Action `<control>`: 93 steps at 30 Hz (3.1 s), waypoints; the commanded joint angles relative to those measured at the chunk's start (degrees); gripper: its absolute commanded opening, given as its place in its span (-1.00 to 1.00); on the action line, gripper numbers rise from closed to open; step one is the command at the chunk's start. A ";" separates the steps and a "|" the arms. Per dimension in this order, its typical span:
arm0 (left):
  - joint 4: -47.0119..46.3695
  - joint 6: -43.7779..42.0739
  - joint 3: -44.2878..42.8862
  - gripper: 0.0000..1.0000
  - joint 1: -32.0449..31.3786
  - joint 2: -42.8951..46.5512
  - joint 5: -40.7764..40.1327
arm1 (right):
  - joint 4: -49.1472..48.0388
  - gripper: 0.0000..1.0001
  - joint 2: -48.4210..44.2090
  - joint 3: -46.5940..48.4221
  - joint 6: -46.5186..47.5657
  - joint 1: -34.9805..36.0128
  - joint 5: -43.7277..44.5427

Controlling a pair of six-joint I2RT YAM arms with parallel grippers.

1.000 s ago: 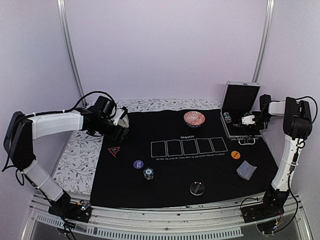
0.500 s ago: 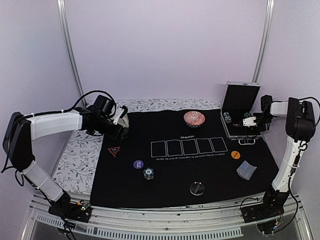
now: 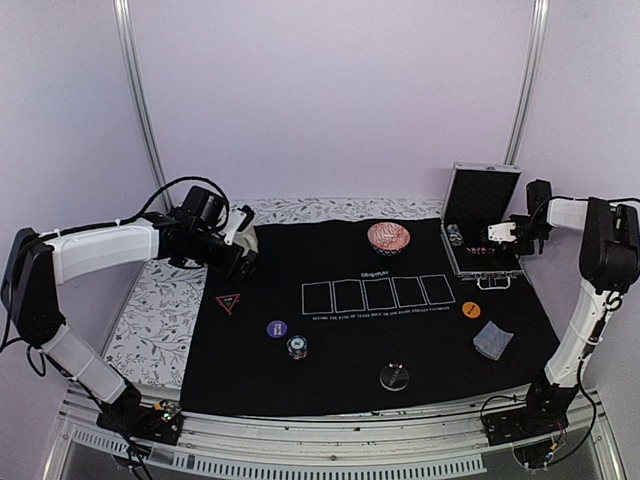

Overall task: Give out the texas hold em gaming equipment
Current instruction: Pick up the pile of poker chips from the chip case, then pass from the right arm to the left

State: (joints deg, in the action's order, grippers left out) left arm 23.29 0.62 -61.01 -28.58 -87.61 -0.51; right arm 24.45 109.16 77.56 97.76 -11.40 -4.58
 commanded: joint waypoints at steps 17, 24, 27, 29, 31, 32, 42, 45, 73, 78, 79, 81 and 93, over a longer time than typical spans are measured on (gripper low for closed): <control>-1.39 1.12 -0.91 0.94 0.58 6.62 3.88 | -0.78 -0.97 -20.45 -0.53 -42.12 20.87 -18.07; -1.49 1.38 -0.82 0.93 0.20 7.33 4.61 | 5.14 -0.97 -23.68 -1.62 -64.19 29.04 -26.86; -1.49 1.33 -0.72 0.93 -0.13 7.23 4.92 | 7.61 -0.96 -24.42 -3.62 -72.28 31.78 -29.12; -1.49 1.23 -0.74 0.93 -0.40 7.21 4.90 | 8.11 -0.97 -25.68 -6.09 -77.15 32.52 -30.43; -1.62 1.27 -0.77 0.92 -0.64 7.16 5.35 | 8.98 -0.97 -26.66 -7.73 -81.87 32.66 -32.10; -1.66 1.23 -0.77 0.92 -0.75 7.16 5.61 | 9.88 -0.97 -26.83 -8.51 -83.30 32.67 -32.89; -1.67 1.09 -0.60 0.90 -1.98 7.08 5.38 | 16.39 -0.97 -22.85 -16.28 -96.44 32.79 -43.07; -1.67 1.08 -0.60 0.88 -2.84 6.66 6.24 | 15.59 -0.96 -21.56 -18.73 -97.38 32.80 -43.72; -35.05 -13.97 -7.56 0.82 -29.74 -19.11 14.84 | 2.13 -0.96 -7.58 -25.32 -98.37 32.29 -47.67; -35.37 -13.62 -9.33 0.83 -33.41 -20.57 13.84 | 1.41 -0.96 -8.14 -27.49 -98.37 32.01 -46.76; -35.21 -12.78 -9.78 0.83 -34.03 -20.89 13.51 | 1.20 -0.96 -8.83 -28.09 -98.37 32.00 -46.32; -35.20 -10.37 -10.44 0.83 -35.15 -21.70 12.80 | 1.09 -0.96 -10.49 -28.99 -98.50 31.97 -44.78; -32.56 -6.38 -18.12 0.82 -40.87 -30.80 3.62 | -0.81 -0.96 -19.41 -37.12 -101.24 26.66 -40.10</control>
State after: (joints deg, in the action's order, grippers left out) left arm -10.35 -7.18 -75.85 -67.26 -114.26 6.24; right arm 25.67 92.05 43.22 -2.68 18.79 -44.40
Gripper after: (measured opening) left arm 0.910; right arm 0.447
